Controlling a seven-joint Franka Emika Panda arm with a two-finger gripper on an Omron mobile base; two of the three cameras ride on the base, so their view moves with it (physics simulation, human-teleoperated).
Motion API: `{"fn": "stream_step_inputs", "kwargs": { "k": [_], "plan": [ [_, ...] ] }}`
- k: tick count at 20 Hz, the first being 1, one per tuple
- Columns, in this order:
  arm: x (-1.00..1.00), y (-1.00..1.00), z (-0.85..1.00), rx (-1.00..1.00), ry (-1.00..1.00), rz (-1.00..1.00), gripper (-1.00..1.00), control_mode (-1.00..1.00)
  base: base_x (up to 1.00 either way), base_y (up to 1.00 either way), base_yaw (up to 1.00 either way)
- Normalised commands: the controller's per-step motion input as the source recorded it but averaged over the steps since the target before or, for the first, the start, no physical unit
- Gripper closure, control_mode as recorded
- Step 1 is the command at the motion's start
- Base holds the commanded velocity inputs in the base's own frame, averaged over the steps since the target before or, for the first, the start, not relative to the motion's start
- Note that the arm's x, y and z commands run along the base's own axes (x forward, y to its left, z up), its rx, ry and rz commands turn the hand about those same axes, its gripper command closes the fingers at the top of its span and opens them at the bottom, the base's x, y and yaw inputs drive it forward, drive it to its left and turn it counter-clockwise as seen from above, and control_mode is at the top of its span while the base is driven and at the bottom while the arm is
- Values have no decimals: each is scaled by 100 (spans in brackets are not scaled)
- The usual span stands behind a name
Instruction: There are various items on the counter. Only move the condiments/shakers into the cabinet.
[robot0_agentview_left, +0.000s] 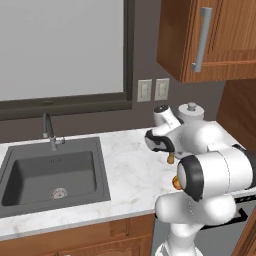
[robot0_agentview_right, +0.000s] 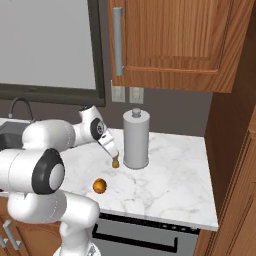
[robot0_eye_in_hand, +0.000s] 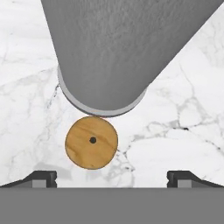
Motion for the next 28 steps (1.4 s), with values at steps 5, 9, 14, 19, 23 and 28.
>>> {"fn": "stream_step_inputs", "kwargs": {
  "k": [5, 9, 14, 19, 23, 28],
  "plan": [
    [17, -7, -8, 0, 0, -1, -100, -100, 0, 0, 0],
    [26, 0, -8, 0, 0, 0, -100, -100, 0, 0, 0],
    [21, 0, -12, 0, 0, 0, -100, -100, 0, 0, 0],
    [2, -7, -15, 0, 1, -1, -100, -100, 0, 0, 0],
    [0, -9, -22, 0, 4, -2, -100, -100, 0, 0, 0],
    [0, -2, -19, 0, 5, -2, 100, -100, 0, 0, 0]
  ]
}}
